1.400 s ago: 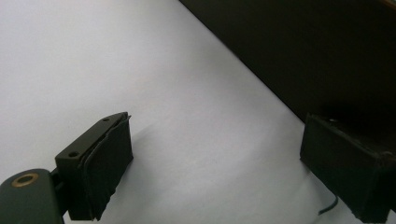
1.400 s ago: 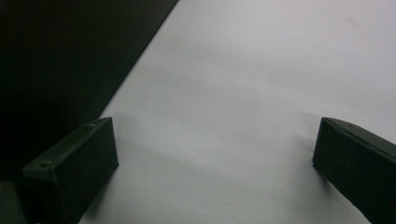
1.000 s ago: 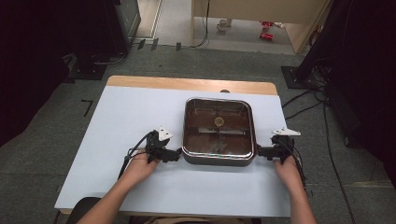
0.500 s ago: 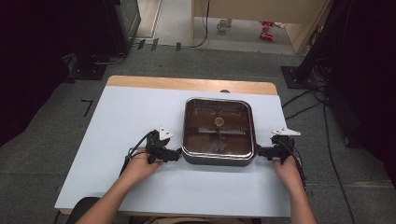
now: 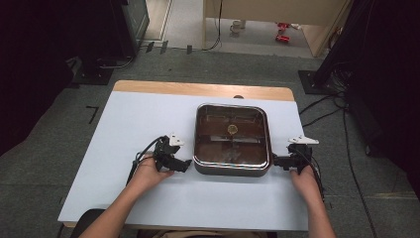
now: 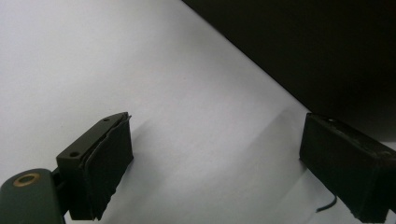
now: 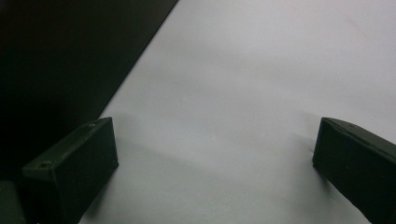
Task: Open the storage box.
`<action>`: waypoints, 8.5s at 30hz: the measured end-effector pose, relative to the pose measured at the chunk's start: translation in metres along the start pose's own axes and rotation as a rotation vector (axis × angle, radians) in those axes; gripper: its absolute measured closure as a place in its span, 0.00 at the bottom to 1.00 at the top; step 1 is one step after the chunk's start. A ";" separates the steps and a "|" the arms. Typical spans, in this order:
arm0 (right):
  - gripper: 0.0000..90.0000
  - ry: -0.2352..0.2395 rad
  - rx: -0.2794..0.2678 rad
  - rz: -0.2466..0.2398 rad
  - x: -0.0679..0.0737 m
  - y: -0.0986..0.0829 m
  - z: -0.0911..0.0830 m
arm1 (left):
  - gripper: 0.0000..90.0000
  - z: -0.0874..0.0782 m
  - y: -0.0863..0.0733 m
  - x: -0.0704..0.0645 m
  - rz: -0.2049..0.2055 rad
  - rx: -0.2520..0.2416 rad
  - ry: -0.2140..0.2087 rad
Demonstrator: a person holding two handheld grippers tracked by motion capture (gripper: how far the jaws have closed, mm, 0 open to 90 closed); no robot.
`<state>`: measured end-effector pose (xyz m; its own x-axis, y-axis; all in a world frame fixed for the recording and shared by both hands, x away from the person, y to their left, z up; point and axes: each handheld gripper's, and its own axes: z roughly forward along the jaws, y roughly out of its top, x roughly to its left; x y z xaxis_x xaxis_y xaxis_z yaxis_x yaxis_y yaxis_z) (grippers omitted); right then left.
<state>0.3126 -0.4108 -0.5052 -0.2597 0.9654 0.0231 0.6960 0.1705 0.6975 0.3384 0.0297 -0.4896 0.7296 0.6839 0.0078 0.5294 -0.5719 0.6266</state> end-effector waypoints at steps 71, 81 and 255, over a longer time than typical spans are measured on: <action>0.00 -0.001 0.000 -0.001 0.000 0.000 0.000 | 0.38 -0.038 0.105 -0.008 0.072 -0.123 -0.177; 0.00 -0.001 0.000 0.001 0.000 0.000 0.000 | 0.44 -0.011 0.127 -0.025 0.114 -0.128 -0.177; 0.00 0.001 0.001 0.002 0.000 0.000 0.000 | 0.40 -0.049 0.044 0.104 -0.204 -0.176 0.068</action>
<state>0.3127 -0.4108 -0.5052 -0.2590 0.9656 0.0247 0.6968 0.1690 0.6971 0.4161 0.0977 -0.4230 0.5818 0.8090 -0.0835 0.5743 -0.3359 0.7466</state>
